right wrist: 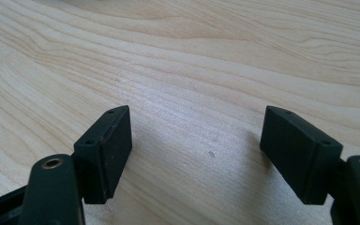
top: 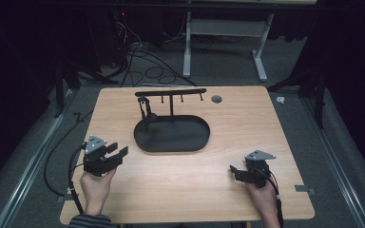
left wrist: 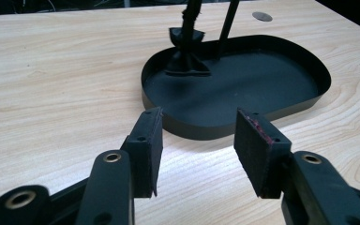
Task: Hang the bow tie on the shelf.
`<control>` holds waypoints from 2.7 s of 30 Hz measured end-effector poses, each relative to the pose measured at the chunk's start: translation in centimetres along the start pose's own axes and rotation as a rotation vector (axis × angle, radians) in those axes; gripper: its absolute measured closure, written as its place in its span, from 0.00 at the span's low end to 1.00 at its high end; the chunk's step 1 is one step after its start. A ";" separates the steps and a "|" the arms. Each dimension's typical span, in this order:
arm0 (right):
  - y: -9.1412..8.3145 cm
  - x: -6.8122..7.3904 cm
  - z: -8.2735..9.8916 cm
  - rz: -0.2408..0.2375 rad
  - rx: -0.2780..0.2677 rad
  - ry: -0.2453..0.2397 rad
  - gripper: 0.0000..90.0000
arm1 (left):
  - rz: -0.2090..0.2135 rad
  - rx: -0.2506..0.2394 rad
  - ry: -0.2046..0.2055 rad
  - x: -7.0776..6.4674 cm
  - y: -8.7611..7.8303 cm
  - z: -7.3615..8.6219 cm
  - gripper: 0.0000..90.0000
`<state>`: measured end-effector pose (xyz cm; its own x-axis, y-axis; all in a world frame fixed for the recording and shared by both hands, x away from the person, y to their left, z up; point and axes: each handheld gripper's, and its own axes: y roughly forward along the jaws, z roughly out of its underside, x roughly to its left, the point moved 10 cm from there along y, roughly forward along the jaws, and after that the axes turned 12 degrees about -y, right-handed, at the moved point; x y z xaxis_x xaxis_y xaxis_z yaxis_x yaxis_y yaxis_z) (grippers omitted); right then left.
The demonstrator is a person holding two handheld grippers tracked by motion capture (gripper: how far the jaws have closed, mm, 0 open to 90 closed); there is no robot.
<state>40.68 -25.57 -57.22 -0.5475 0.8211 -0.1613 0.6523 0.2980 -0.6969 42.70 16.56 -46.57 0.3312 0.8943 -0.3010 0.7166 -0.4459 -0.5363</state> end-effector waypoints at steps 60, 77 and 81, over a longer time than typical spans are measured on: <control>0.0 0.0 0.0 0.001 0.000 0.000 0.30 | 0.011 0.088 -0.056 0.4 2.5 6.5 0.58; 0.0 0.0 0.0 0.001 0.000 0.000 0.30 | -0.010 0.119 -0.023 0.0 3.9 7.4 0.58; 0.0 0.0 0.0 0.001 0.000 0.000 0.30 | -0.009 0.122 -0.021 -0.2 4.2 7.5 0.58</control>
<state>40.67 -25.57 -57.22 -0.5468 0.8215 -0.1615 0.6525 0.2973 -0.6970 41.05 14.24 -54.72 0.3113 0.8980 -0.3109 0.6394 -0.4399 -0.6306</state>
